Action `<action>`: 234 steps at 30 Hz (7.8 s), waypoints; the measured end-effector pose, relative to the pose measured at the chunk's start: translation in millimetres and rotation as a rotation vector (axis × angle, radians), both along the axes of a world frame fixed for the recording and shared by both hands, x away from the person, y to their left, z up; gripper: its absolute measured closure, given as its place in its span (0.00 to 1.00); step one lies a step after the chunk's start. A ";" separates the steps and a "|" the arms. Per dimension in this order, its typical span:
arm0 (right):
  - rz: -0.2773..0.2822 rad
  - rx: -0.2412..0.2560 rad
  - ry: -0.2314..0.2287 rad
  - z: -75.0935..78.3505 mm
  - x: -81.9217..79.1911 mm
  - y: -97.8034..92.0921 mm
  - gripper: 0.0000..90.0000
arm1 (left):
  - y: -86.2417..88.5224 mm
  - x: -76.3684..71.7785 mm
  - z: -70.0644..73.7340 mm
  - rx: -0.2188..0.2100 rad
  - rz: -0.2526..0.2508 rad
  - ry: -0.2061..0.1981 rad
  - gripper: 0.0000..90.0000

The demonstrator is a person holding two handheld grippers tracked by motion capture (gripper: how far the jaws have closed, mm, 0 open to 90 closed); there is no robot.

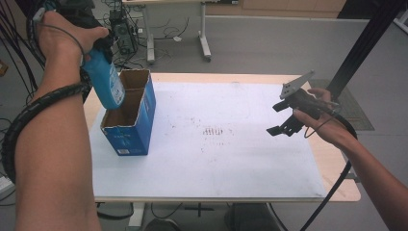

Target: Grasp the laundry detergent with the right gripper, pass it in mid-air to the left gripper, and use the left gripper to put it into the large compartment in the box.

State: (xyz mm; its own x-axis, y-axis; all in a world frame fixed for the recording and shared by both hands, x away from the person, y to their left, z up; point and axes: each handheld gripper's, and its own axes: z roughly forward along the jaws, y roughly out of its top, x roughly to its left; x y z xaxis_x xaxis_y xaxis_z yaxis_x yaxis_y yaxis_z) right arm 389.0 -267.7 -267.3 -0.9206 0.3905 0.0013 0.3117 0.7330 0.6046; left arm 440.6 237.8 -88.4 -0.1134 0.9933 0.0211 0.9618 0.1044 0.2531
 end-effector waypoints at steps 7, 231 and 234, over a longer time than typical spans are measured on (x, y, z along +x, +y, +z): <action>0.000 -0.005 -0.005 0.4 0.3 1.6 0.05 | 0.3 1.9 -13.1 -0.011 -0.008 0.008 0.41; -0.009 -0.167 -0.004 -0.1 14.6 1.1 0.06 | -9.4 22.6 -186.9 -0.003 -0.098 0.110 0.40; -0.008 -0.168 -0.004 0.1 14.6 0.7 0.06 | -9.2 22.4 -186.9 -0.004 -0.098 0.110 0.40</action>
State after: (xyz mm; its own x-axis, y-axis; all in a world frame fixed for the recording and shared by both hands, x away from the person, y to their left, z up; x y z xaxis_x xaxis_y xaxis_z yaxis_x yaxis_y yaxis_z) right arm 403.5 -267.0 -267.3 -0.9172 0.3925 -0.0685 0.3160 0.8212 0.4751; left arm 463.0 228.6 -275.2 -0.0133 0.9996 0.0244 0.9893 0.0096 0.1455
